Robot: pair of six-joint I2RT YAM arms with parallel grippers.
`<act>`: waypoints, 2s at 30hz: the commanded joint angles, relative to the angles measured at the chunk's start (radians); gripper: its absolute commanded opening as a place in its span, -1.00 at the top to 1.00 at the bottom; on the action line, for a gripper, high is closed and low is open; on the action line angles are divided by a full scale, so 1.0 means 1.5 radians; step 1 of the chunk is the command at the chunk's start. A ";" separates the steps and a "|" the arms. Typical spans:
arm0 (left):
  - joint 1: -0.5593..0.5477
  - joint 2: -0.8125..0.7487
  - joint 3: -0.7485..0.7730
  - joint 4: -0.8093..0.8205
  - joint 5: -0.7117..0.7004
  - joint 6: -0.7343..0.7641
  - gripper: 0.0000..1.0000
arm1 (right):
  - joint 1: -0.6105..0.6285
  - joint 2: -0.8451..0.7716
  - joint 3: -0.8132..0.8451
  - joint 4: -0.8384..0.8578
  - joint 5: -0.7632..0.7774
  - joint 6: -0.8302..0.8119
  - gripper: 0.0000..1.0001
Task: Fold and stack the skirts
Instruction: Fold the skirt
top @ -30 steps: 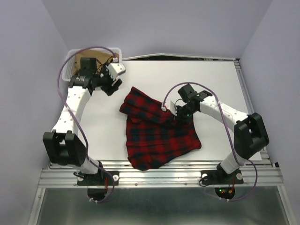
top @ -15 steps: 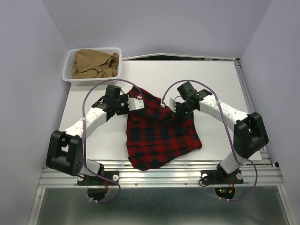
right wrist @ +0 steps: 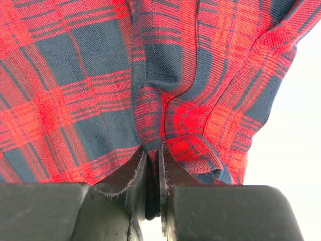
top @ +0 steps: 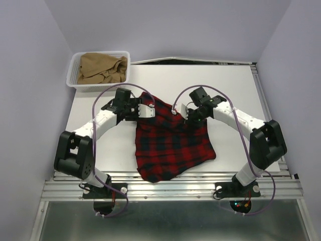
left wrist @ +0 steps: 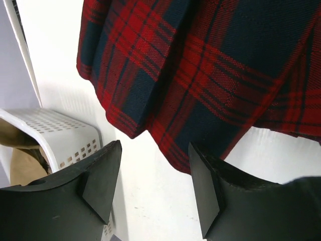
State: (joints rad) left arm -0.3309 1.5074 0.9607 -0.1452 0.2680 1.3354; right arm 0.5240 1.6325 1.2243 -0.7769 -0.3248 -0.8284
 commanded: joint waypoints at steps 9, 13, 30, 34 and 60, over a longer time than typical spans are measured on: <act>-0.012 -0.010 0.040 -0.093 0.011 0.019 -0.42 | -0.017 0.022 0.064 0.020 0.014 0.014 0.99; -0.012 0.040 0.070 -0.098 -0.009 0.014 -0.37 | -0.024 0.023 0.071 0.020 0.016 0.014 0.99; -0.009 0.005 0.065 -0.162 0.001 0.025 -0.39 | -0.042 0.036 0.095 0.023 0.010 0.022 0.99; -0.009 0.002 0.034 -0.132 -0.017 0.013 -0.40 | -0.055 0.049 0.121 0.022 -0.006 0.044 0.99; 0.012 0.110 0.114 0.168 -0.090 -0.162 1.00 | -0.103 0.075 0.180 0.042 0.023 0.113 0.99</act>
State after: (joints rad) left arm -0.3382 1.6707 1.0012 0.0391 0.1753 1.1980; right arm 0.4110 1.7252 1.4254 -0.7750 -0.3340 -0.7246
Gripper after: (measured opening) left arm 0.028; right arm 0.141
